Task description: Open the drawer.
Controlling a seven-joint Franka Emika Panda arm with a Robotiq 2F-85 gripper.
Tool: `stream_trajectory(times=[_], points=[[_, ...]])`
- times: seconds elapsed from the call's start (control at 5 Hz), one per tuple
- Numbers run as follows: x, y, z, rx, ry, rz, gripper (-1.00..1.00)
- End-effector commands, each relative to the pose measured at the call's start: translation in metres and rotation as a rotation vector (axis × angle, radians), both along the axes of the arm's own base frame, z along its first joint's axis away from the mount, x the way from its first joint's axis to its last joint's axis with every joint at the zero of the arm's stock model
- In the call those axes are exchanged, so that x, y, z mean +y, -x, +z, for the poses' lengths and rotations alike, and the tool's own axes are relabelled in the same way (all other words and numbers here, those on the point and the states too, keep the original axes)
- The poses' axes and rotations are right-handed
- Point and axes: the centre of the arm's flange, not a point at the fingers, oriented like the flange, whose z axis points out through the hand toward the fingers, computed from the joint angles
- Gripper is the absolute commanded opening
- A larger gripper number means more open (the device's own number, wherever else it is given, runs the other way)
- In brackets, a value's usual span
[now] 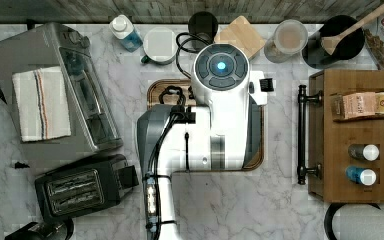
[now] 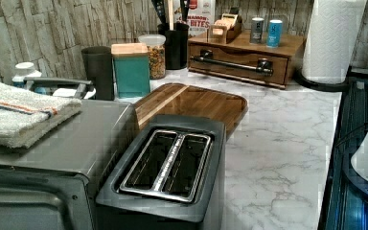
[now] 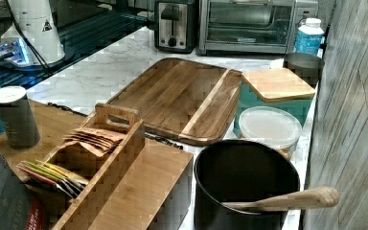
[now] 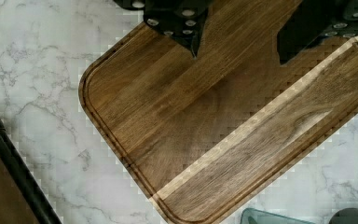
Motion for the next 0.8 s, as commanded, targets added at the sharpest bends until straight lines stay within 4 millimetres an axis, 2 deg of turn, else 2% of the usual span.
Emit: stream_trajectory(times=[0.2,0.4,0.6,0.8], points=[[-0.008,0.000,0.000,0.001,0.004,-0.012,1.00],[-0.027,0.009,-0.010,-0.012,-0.004,0.096,1.00],[-0.060,0.024,-0.022,-0.046,-0.013,0.235,1.00],[-0.103,0.031,-0.031,-0.051,-0.023,0.335,1.00]])
